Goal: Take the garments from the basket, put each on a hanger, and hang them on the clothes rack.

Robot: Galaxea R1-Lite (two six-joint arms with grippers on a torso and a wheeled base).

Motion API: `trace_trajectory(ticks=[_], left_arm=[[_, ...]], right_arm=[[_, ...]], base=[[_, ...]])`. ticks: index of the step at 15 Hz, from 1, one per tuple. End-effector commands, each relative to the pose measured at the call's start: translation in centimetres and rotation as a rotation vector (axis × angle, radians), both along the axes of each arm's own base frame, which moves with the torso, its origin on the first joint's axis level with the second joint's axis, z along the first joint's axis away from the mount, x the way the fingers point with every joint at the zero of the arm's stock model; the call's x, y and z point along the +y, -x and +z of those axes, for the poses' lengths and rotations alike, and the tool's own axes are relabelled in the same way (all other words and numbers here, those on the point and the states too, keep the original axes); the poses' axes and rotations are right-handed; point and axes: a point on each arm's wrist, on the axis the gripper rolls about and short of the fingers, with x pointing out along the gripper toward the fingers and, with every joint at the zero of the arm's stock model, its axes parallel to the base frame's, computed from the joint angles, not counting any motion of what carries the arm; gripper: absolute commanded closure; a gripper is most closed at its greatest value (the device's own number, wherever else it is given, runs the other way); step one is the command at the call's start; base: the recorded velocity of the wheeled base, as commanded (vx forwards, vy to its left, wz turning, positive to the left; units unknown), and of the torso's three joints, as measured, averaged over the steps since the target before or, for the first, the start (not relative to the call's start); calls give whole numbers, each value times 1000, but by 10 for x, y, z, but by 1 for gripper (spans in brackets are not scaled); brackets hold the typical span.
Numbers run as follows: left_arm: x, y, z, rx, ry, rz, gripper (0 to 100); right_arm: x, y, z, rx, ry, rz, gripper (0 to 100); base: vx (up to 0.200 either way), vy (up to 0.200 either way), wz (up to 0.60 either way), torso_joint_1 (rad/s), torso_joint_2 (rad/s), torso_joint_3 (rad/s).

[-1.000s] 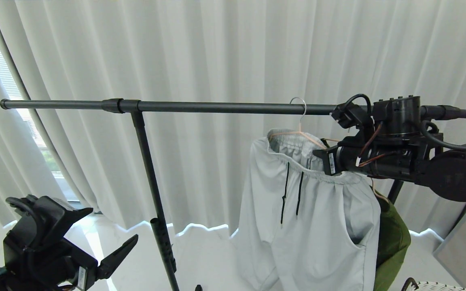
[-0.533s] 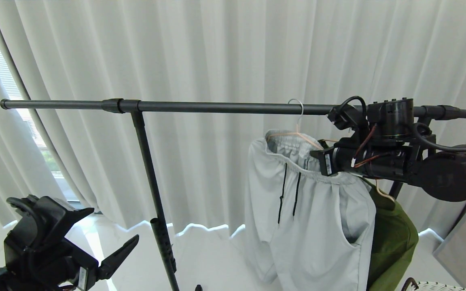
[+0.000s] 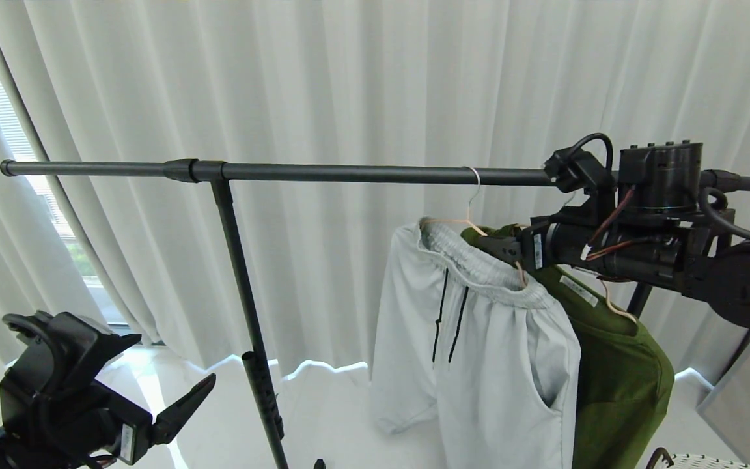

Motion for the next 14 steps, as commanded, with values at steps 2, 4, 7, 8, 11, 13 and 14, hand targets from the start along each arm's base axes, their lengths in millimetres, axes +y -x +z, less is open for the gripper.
trace_trajectory(ticks=[2, 4, 7, 8, 11, 13, 14], left_arm=[[9, -1, 0, -1, -2, 64, 0], [19, -2, 3, -16, 1, 136, 0], [34, 5, 10, -68, 1, 246, 0], [35, 6, 11, -72, 0, 256, 0], [43, 16, 11, -94, -3, 330, 0], [44, 24, 11, -116, -6, 353, 0], [43, 27, 11, -122, -6, 354, 0]], right_arm=[[-18, 38, 24, -61, -37, 15, 0], [-32, 61, 28, -81, -42, 11, 0], [-62, 93, 29, -138, -56, -29, 0], [-66, 97, 28, -143, -49, -39, 0], [-111, 126, 12, -182, 34, -170, 0], [-133, 145, 5, -200, 49, -271, 0], [-138, 150, 4, -205, 49, -295, 0]], base=[[0, 0, 0, 0, 0, 0], [0, 0, 0, 0, 0, 0], [0, 0, 0, 0, 0, 0], [0, 0, 0, 0, 0, 0], [0, 0, 0, 0, 0, 0], [0, 0, 0, 0, 0, 0], [0, 0, 0, 0, 0, 0]])
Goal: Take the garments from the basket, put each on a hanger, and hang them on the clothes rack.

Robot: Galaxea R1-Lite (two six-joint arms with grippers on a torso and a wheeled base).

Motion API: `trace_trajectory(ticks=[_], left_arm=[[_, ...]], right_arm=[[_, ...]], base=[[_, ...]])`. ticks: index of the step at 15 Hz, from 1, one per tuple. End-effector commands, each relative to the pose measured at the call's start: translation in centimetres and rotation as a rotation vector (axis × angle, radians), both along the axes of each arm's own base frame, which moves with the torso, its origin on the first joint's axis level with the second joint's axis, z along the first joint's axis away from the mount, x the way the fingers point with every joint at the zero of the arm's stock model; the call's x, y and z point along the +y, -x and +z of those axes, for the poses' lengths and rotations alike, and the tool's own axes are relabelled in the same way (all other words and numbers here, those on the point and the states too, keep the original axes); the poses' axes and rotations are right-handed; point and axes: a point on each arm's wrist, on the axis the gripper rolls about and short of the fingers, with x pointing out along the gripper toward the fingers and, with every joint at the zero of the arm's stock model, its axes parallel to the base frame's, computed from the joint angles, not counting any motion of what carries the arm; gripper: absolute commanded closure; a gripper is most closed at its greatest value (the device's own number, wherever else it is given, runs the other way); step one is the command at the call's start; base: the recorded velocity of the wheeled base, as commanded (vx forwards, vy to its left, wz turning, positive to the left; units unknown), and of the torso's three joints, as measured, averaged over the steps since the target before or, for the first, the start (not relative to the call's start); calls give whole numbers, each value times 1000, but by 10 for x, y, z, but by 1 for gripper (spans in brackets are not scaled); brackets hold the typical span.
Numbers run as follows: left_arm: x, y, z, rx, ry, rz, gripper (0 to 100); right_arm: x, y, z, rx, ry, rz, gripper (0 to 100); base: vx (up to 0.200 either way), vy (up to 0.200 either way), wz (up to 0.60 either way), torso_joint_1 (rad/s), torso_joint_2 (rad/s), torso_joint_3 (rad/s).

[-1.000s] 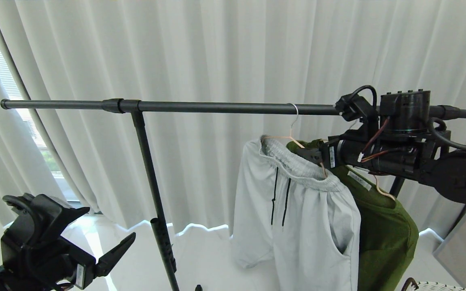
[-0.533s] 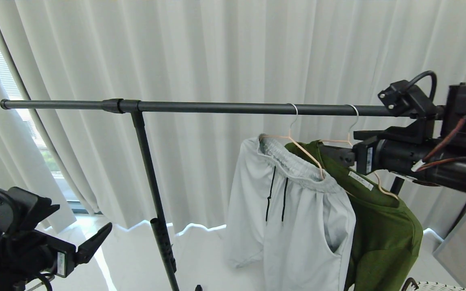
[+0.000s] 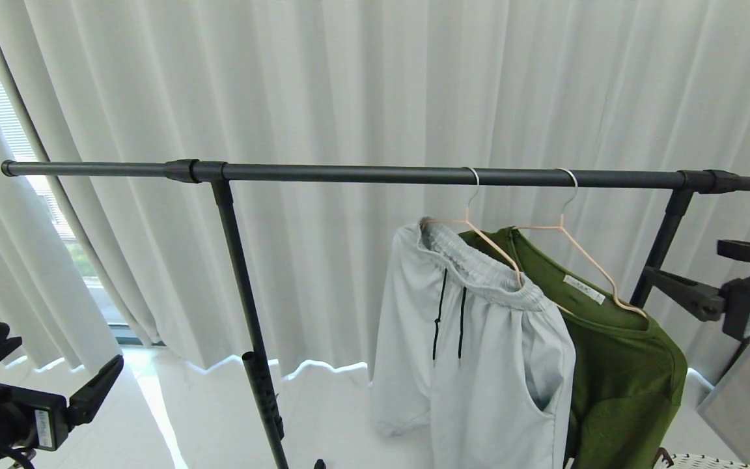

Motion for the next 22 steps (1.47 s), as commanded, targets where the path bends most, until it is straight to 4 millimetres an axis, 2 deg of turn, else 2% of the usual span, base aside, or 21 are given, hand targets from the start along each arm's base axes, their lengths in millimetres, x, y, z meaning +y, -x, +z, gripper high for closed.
trace_trajectory(ticks=[1, 5, 8, 10, 13, 14, 17, 20, 22], left_arm=[[-2, 15, 1, -52, -16, 18, 0], [-10, 46, -3, -132, -40, 22, 0], [-16, 71, -9, -155, -47, 21, 0], [-22, 95, -19, -179, -55, 21, 0], [-29, 128, -47, -197, -67, 50, 0], [-29, 133, -54, -193, -68, 90, 0], [-24, 134, -54, -201, -5, 329, 0], [-23, 134, -54, -219, 58, 370, 0], [-24, 134, -54, -208, 50, 322, 0]], right_arm=[[-23, 32, -5, -54, 0, -108, 0], [-43, 64, -30, -63, 49, -264, 0], [-47, 93, -50, -89, 71, -331, 0], [-46, 113, -61, -99, 70, -331, 0], [-43, 145, -76, -80, 72, -331, 0], [-43, 151, -80, -86, 71, -331, 0], [-41, 173, -93, -127, 64, -333, 0], [-40, 183, -103, -155, 60, -332, 0], [-40, 185, -115, -149, 61, -333, 0]], base=[[0, 0, 0, 0, 0, 0], [0, 0, 0, 0, 0, 0], [0, 0, 0, 0, 0, 0], [0, 0, 0, 0, 0, 0], [0, 0, 0, 0, 0, 0], [0, 0, 0, 0, 0, 0], [0, 0, 0, 0, 0, 0], [0, 0, 0, 0, 0, 0], [0, 0, 0, 0, 0, 0]])
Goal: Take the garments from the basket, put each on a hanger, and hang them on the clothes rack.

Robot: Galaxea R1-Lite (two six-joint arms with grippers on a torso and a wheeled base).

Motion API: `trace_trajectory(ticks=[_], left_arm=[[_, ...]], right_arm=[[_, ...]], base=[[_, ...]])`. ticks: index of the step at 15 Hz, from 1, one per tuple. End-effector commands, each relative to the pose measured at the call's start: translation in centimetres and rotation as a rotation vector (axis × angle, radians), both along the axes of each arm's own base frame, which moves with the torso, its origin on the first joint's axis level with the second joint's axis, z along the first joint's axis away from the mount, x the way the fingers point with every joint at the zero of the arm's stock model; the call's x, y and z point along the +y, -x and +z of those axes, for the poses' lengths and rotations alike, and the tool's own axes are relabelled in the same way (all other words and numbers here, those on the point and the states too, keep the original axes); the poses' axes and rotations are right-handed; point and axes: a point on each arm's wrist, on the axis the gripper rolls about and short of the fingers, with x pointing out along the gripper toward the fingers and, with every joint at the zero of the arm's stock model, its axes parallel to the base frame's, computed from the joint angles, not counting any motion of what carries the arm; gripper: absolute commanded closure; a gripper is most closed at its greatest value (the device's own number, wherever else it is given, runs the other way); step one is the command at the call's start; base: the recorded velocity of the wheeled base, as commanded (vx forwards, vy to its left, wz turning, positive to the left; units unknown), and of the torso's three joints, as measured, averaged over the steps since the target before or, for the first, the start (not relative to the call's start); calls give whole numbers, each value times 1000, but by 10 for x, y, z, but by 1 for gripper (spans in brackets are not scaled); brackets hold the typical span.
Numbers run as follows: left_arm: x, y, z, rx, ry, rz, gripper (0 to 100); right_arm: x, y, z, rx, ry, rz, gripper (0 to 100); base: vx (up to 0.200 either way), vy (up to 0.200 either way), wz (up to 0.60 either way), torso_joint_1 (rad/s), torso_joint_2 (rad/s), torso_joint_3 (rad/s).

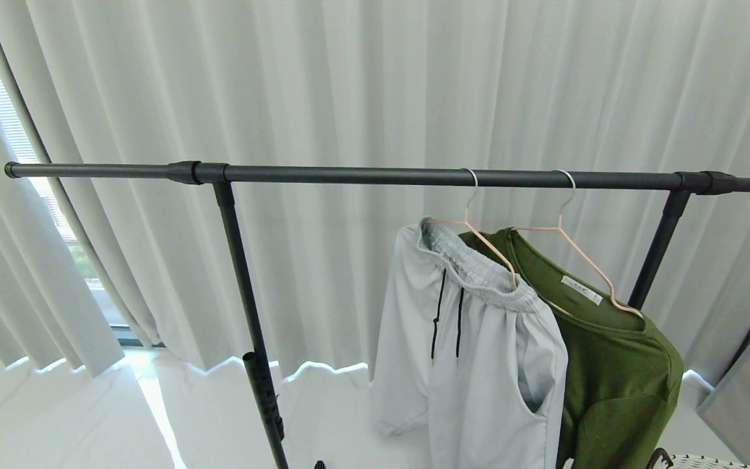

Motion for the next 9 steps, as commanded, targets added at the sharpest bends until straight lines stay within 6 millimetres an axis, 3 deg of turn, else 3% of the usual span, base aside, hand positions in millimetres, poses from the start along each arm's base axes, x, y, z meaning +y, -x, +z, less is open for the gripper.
trace_trajectory(ticks=[1, 3, 5, 7, 9], left_arm=[[0, -1, 0, 4, 7, -134, 0], [2, -3, 0, 15, 23, -378, 0], [5, -1, -1, -18, 96, -489, 0], [9, -1, -1, -37, 147, -312, 0], [9, -1, -3, -17, 151, -263, 0]], right_arm=[[0, 5, -8, -31, 1, 2, 0], [0, 3, -13, -11, 1, 5, 0], [0, -1, -29, 33, 2, -16, 0], [-2, -6, -37, 6, 25, -86, 0], [-2, -6, -37, 1, 2, -89, 0]], base=[[0, 0, 0, 0, 0, 0], [0, 0, 0, 0, 0, 0], [0, 0, 0, 0, 0, 0], [0, 0, 0, 0, 0, 0], [0, 0, 0, 0, 0, 0]])
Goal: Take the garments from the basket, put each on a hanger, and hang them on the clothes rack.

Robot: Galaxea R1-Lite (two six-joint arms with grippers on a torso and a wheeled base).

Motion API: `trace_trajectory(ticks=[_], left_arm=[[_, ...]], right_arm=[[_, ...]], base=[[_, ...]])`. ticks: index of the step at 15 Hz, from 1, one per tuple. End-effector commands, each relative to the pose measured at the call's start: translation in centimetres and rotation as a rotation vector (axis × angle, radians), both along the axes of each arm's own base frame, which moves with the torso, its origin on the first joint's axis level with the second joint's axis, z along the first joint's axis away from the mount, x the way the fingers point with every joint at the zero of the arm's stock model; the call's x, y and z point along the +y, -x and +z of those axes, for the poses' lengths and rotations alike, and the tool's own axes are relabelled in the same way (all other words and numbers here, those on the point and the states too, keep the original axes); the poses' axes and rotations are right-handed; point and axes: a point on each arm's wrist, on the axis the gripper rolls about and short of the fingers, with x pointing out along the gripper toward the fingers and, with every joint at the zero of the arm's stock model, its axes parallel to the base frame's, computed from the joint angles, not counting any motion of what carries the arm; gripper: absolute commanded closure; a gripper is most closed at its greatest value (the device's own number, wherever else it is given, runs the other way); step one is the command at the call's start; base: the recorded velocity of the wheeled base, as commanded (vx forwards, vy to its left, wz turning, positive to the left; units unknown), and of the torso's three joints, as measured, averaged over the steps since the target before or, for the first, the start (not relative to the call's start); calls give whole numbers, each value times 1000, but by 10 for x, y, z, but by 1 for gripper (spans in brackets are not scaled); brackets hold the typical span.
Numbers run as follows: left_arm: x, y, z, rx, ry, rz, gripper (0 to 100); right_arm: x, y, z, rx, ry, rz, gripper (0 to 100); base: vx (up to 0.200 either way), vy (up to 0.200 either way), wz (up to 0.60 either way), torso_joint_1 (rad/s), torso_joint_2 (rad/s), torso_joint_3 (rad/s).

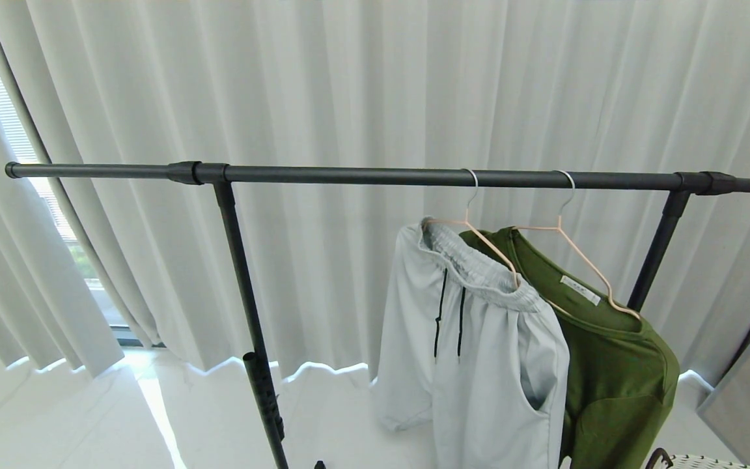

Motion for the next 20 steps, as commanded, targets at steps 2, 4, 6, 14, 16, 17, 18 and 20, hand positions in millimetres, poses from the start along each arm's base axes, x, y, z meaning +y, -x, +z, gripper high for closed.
trace_trajectory(ticks=[2, 4, 6, 14, 16, 17, 18, 20], left_arm=[[-2, -3, 1, 80, -14, 164, 0], [-5, 0, 0, 47, -12, 199, 0], [-6, 2, -1, 2, 20, 174, 0], [-11, 1, -4, 30, 15, -67, 0], [-10, 2, -4, 17, 12, -112, 0], [-9, 4, -4, -1, 12, -165, 0], [-9, 4, -4, -4, 12, -167, 0], [-9, 5, -5, -22, 17, -158, 0]], right_arm=[[0, -1, -3, 12, -52, -6, 0], [0, -1, -3, 11, -53, -6, 0], [0, -1, -3, 8, -47, -3, 0], [0, -1, -3, 7, -75, 11, 0], [2, -1, -5, 25, -81, 104, 0], [3, -1, -8, 56, -86, 138, 0], [3, -1, -8, 58, -84, 151, 0], [2, 1, -8, 38, -84, 231, 0]], base=[[0, 0, 0, 0, 0, 0], [0, 0, 0, 0, 0, 0], [0, 0, 0, 0, 0, 0], [0, 0, 0, 0, 0, 0], [0, 0, 0, 0, 0, 0], [0, 0, 0, 0, 0, 0], [0, 0, 0, 0, 0, 0], [0, 0, 0, 0, 0, 0]])
